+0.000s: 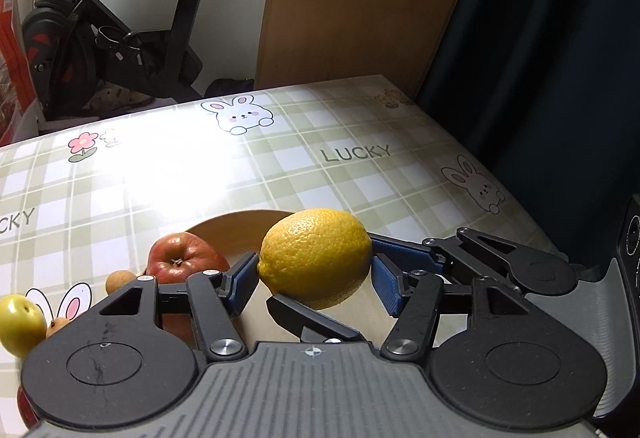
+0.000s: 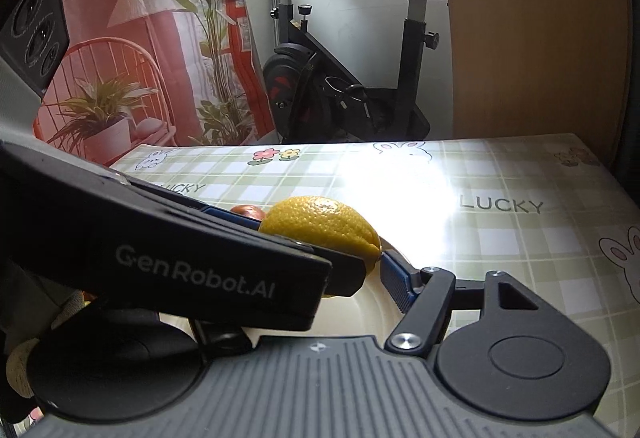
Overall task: Organize fruits
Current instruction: 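Carry the lemon with the left tool onto the cream plate and release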
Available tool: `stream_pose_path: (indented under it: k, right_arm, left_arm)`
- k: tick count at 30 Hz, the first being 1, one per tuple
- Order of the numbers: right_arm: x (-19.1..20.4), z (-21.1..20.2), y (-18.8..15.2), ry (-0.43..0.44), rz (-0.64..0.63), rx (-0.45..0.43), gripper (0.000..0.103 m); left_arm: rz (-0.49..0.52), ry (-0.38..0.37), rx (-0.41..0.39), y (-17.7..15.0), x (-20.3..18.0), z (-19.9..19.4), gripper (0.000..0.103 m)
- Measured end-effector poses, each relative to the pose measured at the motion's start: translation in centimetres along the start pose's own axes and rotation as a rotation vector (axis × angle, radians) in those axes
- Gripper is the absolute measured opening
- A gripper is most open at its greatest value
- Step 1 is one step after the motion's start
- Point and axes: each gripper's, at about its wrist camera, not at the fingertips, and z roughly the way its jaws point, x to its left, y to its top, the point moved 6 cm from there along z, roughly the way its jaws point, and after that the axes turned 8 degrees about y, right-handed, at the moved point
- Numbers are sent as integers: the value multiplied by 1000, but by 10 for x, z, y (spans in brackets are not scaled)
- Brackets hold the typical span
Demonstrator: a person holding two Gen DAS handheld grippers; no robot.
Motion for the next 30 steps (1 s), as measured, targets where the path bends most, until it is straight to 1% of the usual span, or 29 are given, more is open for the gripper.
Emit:
stream_pose_path:
  k: [5,11,18,22,25,30]
  right_arm:
    - [-7,15,-3,4,12,13,69]
    - [-10,26,3,16,26,14,69]
    - [-10,29,5,21,42,24,70]
    - [-14,32,2,6,64,43,69]
    - [-15,29,4,5,81,26,69]
    - [-6,22,11,-17,56,10,69]
  left_arm:
    - [2,37,38,5,4,22,65]
    - [10,65,45,13,11,34,65]
    - [-5,67,41,15,14,31,65]
    - [-19,58,35,15,15,27,65]
    - [-33,59,23,16,16,23,65]
    - [-50,61,-3,16,19,12,65]
